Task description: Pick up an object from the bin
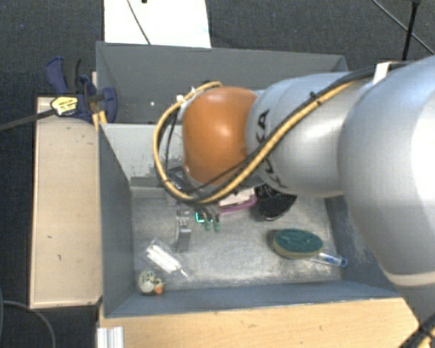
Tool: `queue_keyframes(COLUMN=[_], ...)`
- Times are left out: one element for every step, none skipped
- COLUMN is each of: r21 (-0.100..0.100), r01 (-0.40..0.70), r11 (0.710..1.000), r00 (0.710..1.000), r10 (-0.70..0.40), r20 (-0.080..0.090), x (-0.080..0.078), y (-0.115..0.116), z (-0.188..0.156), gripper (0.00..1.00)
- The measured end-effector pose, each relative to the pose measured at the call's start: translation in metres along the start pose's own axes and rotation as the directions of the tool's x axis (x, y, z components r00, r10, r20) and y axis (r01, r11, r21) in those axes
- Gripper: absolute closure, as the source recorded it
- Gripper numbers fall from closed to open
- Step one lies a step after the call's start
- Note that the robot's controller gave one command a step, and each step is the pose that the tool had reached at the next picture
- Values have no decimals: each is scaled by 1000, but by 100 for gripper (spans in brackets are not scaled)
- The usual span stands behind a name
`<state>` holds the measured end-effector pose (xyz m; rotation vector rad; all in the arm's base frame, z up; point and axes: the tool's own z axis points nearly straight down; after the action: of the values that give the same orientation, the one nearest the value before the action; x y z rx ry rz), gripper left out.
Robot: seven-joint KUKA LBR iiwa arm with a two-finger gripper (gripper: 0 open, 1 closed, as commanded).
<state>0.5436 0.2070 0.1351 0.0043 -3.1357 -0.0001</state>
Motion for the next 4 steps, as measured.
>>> queue_keyframes(r21=[-1,0,-4,-9], r01=[-79,-403,-406,-387], r11=[997,915,914,922], r00=[997,915,914,922], r10=[79,403,406,387], r20=[4,2,2,12], x=[60,66,65,58], y=[2,7,9,24], z=[-20,66,62,-54], gripper=[0,0,100,100])
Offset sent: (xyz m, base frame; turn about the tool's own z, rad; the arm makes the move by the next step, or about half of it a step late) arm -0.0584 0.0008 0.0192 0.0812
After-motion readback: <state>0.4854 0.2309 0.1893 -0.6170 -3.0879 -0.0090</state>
